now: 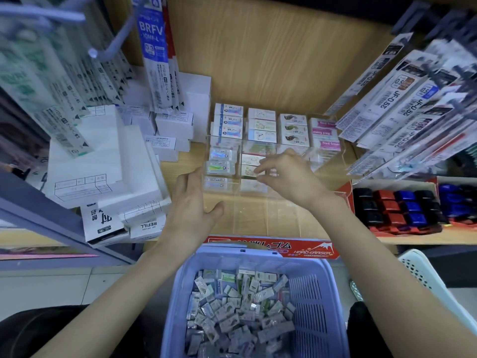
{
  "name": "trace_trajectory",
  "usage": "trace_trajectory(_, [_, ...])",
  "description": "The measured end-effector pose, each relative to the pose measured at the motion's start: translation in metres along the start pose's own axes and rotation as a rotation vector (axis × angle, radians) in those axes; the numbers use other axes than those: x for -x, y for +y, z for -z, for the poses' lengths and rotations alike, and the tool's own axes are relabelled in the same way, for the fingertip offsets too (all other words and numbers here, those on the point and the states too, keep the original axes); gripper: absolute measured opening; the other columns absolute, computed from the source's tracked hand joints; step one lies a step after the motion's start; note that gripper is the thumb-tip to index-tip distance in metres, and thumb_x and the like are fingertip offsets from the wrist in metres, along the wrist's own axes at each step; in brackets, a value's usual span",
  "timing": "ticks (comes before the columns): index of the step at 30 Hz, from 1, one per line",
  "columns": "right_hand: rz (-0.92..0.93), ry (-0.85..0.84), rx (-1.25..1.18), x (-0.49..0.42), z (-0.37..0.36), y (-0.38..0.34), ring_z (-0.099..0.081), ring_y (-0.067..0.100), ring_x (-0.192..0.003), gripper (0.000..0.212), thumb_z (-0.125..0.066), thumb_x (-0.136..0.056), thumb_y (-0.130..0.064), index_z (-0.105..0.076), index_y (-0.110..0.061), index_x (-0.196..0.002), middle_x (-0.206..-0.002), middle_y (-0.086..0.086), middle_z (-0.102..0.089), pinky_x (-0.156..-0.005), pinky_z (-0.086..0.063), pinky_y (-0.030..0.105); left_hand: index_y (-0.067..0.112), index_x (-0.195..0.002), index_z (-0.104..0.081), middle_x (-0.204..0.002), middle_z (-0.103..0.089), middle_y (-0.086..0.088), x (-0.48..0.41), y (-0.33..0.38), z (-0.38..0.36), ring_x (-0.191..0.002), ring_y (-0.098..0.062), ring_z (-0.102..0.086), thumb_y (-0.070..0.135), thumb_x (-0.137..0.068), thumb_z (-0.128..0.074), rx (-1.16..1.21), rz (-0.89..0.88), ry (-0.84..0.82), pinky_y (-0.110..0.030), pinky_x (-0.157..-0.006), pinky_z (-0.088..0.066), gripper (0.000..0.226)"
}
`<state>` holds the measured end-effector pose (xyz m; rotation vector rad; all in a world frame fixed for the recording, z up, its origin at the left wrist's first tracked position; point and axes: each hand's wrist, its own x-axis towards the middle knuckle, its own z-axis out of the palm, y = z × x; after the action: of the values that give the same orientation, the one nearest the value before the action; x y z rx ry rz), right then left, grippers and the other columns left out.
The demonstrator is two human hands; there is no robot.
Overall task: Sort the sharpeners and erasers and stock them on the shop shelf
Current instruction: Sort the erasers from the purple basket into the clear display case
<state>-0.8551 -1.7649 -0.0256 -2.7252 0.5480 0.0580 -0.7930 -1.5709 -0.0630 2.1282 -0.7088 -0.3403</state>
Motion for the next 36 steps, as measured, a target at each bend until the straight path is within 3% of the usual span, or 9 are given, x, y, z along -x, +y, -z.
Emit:
trace_trajectory(4, [0.135, 0.263, -0.280, 0.073, -0.013, 0.000, -0.050, 0.015, -0.110, 0.022, -0.063, -0.089, -0.021, -0.068, -0.015, -0.109, -0.112, -0.001, -0.066, -0.094, -0.028, 0.010, 0.007, -0.128, -0.048, -0.126, -0.040, -0.007, 0.025, 0.000, 0.003, -0.120, -0.019, -0.042, 0.022, -0.084, -0.061, -0.121, -0.308, 0.125, -0.013, -0.104, -0.022, 0.048])
trace_trajectory(7, [0.156, 0.251, -0.502, 0.132, -0.045, 0.014, -0.056, 0.009, -0.095, 0.027, -0.056, -0.089, -0.032, -0.068, -0.013, -0.105, -0.099, -0.005, -0.065, -0.087, -0.037, 0.010, 0.008, -0.111, -0.057, -0.113, -0.048, -0.001, 0.066, -0.017, -0.010, -0.106, -0.005, -0.046, 0.032, -0.089, -0.048, -0.114, -0.465, -0.169, -0.010, -0.093, -0.033, 0.034])
trace_trajectory(10, [0.037, 0.027, -0.571, 0.161, -0.102, 0.040, -0.059, 0.011, -0.089, 0.026, -0.055, -0.091, -0.034, -0.065, -0.014, -0.104, -0.094, -0.002, -0.065, -0.080, -0.044, 0.019, 0.011, -0.107, -0.055, -0.112, -0.049, -0.005, 0.101, -0.067, -0.035, -0.102, -0.015, -0.048, 0.039, -0.091, -0.045, -0.285, -0.507, -0.389, -0.030, -0.086, -0.040, 0.034])
trace_trajectory(14, [-0.208, -0.335, -0.507, 0.168, -0.201, 0.076, -0.057, 0.023, -0.106, 0.031, -0.054, -0.095, -0.026, -0.057, -0.009, -0.121, -0.111, 0.004, -0.060, -0.091, -0.044, 0.033, 0.018, -0.131, -0.044, -0.138, -0.034, -0.014, 0.127, -0.136, -0.057, -0.120, -0.033, -0.037, 0.046, -0.093, -0.039, -0.489, -0.316, -0.275, -0.049, -0.093, -0.040, 0.048])
trace_trajectory(17, [-0.280, -0.441, -0.444, 0.164, -0.267, 0.092, -0.044, 0.028, -0.126, 0.052, -0.057, -0.093, -0.032, -0.041, -0.016, -0.140, -0.144, 0.010, -0.037, -0.101, -0.040, 0.038, 0.022, -0.148, -0.025, -0.152, -0.018, -0.021, 0.137, -0.149, -0.073, -0.127, -0.039, -0.036, 0.045, -0.093, -0.049, -0.346, 0.023, -0.193, -0.054, -0.093, -0.042, 0.065])
trace_trajectory(20, [-0.423, -0.441, -0.409, 0.155, -0.319, 0.107, -0.031, 0.033, -0.135, 0.072, -0.064, -0.087, -0.039, -0.026, -0.025, -0.147, -0.152, 0.012, -0.016, -0.105, -0.037, 0.043, 0.024, -0.151, -0.006, -0.154, -0.019, -0.010, 0.136, -0.156, -0.083, -0.112, -0.039, -0.049, 0.033, -0.093, -0.056, -0.278, 0.142, -0.186, -0.048, -0.076, -0.045, 0.077])
trace_trajectory(25, [-0.568, -0.500, -0.341, 0.152, -0.367, 0.096, 0.015, 0.044, -0.140, 0.093, -0.063, -0.080, -0.059, -0.001, -0.042, -0.148, -0.156, 0.003, 0.022, -0.110, -0.016, 0.058, 0.021, -0.150, -0.017, -0.146, -0.031, -0.012, 0.137, -0.167, -0.086, -0.078, -0.041, -0.054, 0.028, -0.094, -0.054, -0.409, 0.113, -0.147, -0.036, -0.057, -0.036, 0.068])
trace_trajectory(30, [-0.353, -0.281, -0.113, 0.183, -0.393, 0.062, -0.001, 0.047, -0.139, 0.063, -0.041, -0.092, -0.057, -0.026, -0.031, -0.147, -0.158, 0.006, -0.003, -0.105, -0.030, 0.058, 0.020, -0.149, -0.024, -0.145, -0.034, -0.015, 0.136, -0.166, -0.087, -0.078, -0.044, -0.053, 0.022, -0.094, -0.056, -0.382, 0.115, -0.123, -0.046, -0.060, -0.043, 0.063])
trace_trajectory(36, [-0.372, -0.197, -0.115, 0.181, -0.383, 0.077, -0.032, 0.032, -0.120, 0.047, -0.053, -0.091, -0.048, -0.050, -0.020, -0.128, -0.141, 0.010, -0.032, -0.084, -0.047, 0.043, 0.011, -0.144, -0.033, -0.139, -0.037, -0.026, 0.136, -0.161, -0.084, -0.089, -0.044, -0.053, 0.017, -0.094, -0.054, -0.526, -0.006, -0.056, -0.048, -0.064, -0.044, 0.054])
